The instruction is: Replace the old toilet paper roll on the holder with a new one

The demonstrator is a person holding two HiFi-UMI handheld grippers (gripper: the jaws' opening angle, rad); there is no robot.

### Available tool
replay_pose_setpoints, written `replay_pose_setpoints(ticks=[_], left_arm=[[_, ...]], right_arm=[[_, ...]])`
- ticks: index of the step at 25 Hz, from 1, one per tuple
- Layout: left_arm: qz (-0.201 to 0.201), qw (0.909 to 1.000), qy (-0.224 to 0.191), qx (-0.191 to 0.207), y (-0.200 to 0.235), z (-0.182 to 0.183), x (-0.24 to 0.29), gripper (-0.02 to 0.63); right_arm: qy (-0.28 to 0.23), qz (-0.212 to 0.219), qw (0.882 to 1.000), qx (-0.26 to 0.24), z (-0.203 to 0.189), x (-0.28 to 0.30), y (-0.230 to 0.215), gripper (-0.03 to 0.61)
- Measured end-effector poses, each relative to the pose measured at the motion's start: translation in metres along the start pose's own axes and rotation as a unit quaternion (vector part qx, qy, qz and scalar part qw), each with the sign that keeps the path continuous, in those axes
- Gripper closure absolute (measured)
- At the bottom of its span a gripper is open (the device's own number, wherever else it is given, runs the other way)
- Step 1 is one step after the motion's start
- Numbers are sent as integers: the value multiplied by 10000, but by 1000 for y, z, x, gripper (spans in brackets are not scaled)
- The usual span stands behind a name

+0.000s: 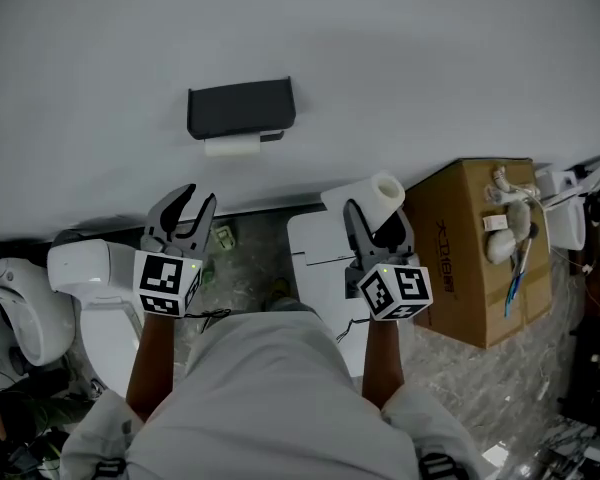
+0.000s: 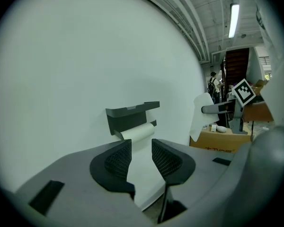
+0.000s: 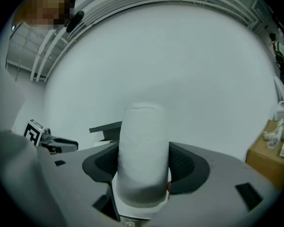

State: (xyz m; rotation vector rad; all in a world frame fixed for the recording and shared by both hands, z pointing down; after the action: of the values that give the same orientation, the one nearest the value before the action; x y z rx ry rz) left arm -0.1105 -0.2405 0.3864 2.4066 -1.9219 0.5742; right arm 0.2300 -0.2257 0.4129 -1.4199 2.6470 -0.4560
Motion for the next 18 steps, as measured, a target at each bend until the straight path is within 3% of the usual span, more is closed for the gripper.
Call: replay_pose_setpoints(ticks=[8, 18], left_arm=[[158, 9990, 103, 398, -15, 11, 35, 472], [287, 9908, 50, 1322, -24, 20, 46, 460]], right_arm=[[129, 190, 9997, -44, 11, 20, -37, 276], [141, 322, 9994, 4, 12, 24, -42, 276]])
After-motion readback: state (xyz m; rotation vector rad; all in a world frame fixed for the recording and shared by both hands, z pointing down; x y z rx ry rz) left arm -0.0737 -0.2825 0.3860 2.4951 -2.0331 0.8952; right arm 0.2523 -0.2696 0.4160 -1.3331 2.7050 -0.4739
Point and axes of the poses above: the fingertips, and each gripper's own axes: x forward along the fingers, y to its left, z out of its top, the point moved 10 cm from there along -x, backward along the fingers, and after that the axes turned 15 degrees about z, right-handed, at the moved point
